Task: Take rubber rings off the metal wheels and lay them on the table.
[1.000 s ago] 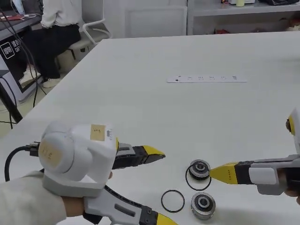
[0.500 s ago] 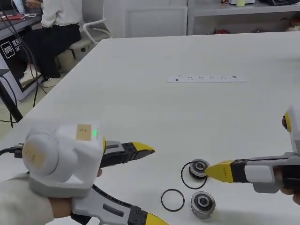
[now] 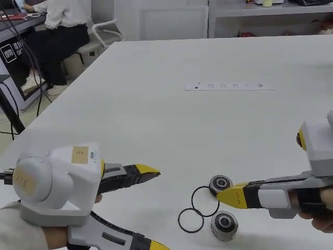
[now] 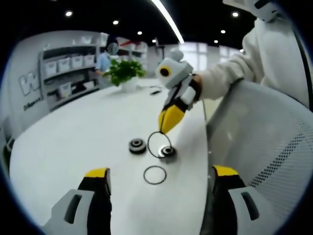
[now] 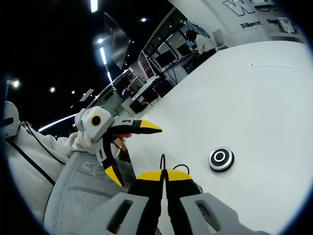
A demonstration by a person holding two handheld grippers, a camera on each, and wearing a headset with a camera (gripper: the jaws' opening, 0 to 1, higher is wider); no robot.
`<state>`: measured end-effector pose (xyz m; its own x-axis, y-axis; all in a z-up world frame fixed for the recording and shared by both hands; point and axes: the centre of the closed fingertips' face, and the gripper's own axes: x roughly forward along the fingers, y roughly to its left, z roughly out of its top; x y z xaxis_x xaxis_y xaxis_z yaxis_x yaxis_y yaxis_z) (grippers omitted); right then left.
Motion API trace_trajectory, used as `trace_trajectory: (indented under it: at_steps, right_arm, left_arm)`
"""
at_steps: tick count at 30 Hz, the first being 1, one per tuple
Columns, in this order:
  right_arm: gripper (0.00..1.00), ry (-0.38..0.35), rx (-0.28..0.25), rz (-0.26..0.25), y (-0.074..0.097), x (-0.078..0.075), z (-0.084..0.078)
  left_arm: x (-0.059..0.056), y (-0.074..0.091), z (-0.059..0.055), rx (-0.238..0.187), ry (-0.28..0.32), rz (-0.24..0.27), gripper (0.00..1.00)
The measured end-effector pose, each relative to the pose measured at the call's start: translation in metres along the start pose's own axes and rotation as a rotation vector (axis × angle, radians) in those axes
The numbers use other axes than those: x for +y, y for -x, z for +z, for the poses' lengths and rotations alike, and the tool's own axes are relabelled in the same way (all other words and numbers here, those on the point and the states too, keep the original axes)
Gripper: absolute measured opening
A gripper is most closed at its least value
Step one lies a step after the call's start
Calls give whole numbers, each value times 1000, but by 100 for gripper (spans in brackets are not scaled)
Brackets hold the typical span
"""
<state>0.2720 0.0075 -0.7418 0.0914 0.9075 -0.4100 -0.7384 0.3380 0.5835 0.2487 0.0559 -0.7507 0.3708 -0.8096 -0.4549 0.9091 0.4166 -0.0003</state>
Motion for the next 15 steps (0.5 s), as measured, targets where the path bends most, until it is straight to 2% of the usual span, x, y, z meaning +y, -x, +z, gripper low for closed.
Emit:
trace_trajectory:
  at_steps: [8, 15]
  right_arm:
    - [0, 26, 35, -3, -12, 2, -6]
    - [0, 37, 67, 4, -25, 4, -10]
  left_arm:
    - [7, 3, -6, -21, 56, 32, 87]
    - [3, 1, -8, -14, 60, 18, 88]
